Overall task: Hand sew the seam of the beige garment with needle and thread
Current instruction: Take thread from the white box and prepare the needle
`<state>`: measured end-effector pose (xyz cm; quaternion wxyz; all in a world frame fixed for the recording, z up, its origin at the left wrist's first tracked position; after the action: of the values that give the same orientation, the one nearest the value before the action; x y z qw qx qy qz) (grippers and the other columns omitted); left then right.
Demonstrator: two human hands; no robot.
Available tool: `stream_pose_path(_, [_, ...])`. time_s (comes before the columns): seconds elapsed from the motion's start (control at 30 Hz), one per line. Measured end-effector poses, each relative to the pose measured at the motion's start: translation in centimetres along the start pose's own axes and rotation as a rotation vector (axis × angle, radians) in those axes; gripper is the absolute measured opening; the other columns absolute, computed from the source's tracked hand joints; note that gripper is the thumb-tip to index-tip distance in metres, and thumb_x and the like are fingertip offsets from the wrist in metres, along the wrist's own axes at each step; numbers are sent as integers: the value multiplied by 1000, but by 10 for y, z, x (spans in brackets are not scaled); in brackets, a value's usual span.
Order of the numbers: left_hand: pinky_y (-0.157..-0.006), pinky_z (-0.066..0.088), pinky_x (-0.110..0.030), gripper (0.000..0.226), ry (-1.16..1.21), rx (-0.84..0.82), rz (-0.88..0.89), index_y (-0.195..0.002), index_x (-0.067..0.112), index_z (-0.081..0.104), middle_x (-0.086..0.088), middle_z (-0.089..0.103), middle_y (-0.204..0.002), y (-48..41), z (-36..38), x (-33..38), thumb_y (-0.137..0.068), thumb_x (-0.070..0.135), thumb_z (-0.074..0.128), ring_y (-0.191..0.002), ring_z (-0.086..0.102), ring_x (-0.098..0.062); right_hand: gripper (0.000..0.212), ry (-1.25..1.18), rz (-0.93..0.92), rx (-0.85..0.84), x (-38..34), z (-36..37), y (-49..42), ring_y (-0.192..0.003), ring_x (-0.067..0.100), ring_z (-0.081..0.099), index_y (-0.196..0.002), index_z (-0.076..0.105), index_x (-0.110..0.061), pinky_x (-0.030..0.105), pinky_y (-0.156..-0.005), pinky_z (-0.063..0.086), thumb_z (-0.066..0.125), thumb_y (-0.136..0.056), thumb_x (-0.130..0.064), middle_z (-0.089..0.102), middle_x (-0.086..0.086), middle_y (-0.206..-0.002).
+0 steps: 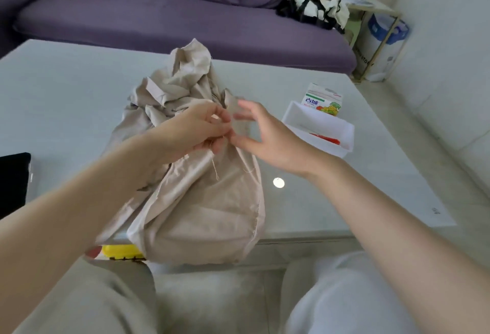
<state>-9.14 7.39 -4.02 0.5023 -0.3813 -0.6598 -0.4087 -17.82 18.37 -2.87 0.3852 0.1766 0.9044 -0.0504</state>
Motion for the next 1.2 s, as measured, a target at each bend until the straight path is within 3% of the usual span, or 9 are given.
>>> stream_pose_path(0.1, [-47,29,-20,11,-112,10,11,-88,11,45,0,56,-55,5,-13,-1,-96,3,47,-45,38,-8,44,-153,10,-51,-9,8,-15,-89,9,63,-134,45,-11,21,-90,44,58,-94,-22,67,3,-97])
stream_pose_path(0.2, [-39,28,-12,9,-140,50,34,-91,9,43,6,57,-50,13,-27,-1,-96,2,46,-37,35,-2,13,-118,-16,-6,-10,11,-24,-54,1,50,-93,70,-13,17,-64,41,61,-92,-22,60,-5,-62])
stream_pose_path(0.37, [-50,33,-26,15,-273,175,41,-91,12,51,3,66,-62,24,-61,-22,-93,-2,46,-43,38,-6,17,-59,-2,65,-11,20,-32,-50,2,43,-85,72,-10,18,-58,36,60,-92,-20,56,-10,-56])
stream_pose_path(0.53, [-47,33,-12,22,-319,353,61,-86,14,55,11,64,-54,46,-89,-32,-92,-4,44,-44,41,-1,18,-37,28,137,-8,27,-40,-47,-2,48,-81,71,-16,17,-61,39,58,-93,-19,59,-9,-59])
stream_pose_path(0.87, [-41,31,-13,12,-504,643,194,-97,14,49,7,67,-74,95,-135,-8,-93,4,44,-40,40,-3,22,61,135,209,1,38,-53,-46,-6,51,-69,68,-23,12,-60,40,61,-90,-20,57,-15,-46])
stream_pose_path(0.97, [-56,41,-22,16,-657,707,146,-96,18,49,7,67,-76,95,-146,-22,-93,4,40,-56,48,-2,26,90,137,198,0,43,-53,-51,0,54,-65,66,-28,25,-67,43,61,-90,-21,58,-15,-48])
stream_pose_path(1.03, [-68,44,-36,18,-777,707,58,-102,19,49,-2,65,-85,91,-155,-40,-94,7,36,-76,52,-19,25,101,112,192,-6,46,-51,-55,8,54,-67,67,-27,28,-67,44,60,-90,-21,60,-10,-55])
stream_pose_path(1.13, [-82,33,-33,34,-1112,575,-187,-121,22,46,-6,63,-105,84,-154,-67,-94,7,34,-102,44,-28,21,111,78,175,-16,49,-48,-59,9,53,-72,71,-23,26,-65,43,59,-90,-23,61,-10,-59])
stream_pose_path(1.2, [-88,25,-34,39,-1209,523,-178,-130,23,46,0,59,-121,77,-137,-68,-95,8,37,-113,39,-26,21,119,54,170,-22,49,-45,-63,9,56,-73,72,-24,25,-65,43,59,-89,-23,62,-11,-60])
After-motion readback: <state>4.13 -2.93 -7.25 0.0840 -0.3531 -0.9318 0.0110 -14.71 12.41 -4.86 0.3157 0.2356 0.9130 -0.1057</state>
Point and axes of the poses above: each hand's wrist, its own y-axis away from the middle knuckle, its own z-axis out of the palm, x = y × z, the point moved 4 cm from there along -y, towards the middle knuckle
